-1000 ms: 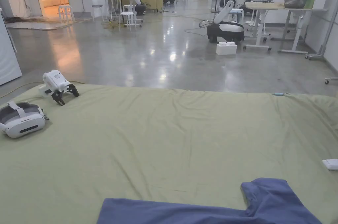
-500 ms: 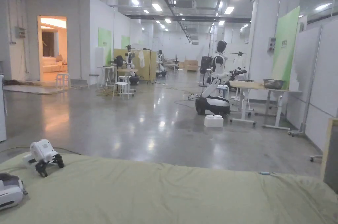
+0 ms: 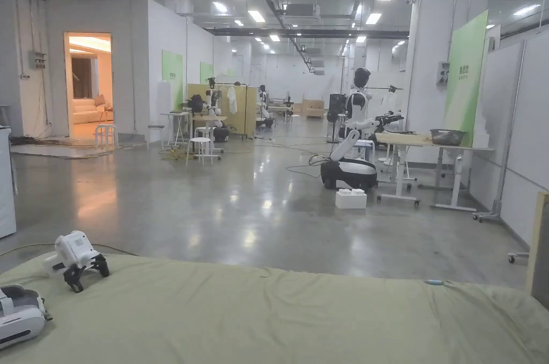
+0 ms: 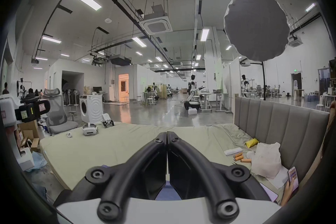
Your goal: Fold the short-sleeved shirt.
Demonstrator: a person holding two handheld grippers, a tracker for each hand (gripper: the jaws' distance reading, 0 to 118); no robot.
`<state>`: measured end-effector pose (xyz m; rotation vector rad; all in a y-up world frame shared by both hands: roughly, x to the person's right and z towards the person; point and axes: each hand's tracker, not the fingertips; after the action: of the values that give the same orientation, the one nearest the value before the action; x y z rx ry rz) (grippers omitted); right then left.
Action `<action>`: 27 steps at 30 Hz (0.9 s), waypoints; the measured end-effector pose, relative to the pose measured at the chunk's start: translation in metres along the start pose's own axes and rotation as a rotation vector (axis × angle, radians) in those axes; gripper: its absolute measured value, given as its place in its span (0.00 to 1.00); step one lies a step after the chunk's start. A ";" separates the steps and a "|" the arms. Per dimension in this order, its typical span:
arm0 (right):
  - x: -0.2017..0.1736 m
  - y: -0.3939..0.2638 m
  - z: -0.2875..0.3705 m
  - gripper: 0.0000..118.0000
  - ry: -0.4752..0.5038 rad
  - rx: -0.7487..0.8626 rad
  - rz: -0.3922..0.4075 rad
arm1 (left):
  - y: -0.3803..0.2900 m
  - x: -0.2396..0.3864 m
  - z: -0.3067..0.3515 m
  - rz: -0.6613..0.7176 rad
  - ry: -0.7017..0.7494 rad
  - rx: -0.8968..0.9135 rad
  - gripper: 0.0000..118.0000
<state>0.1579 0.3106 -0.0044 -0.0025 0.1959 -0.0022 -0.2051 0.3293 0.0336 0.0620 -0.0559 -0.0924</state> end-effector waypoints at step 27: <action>0.075 -0.129 -0.036 0.00 -0.187 -0.465 -0.246 | -0.328 -0.085 -0.324 0.278 0.087 -0.969 0.35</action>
<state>0.2245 0.1817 -0.0543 -0.4891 0.0043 -0.2009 -0.3000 0.0310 -0.3145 -0.9075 0.0711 0.1671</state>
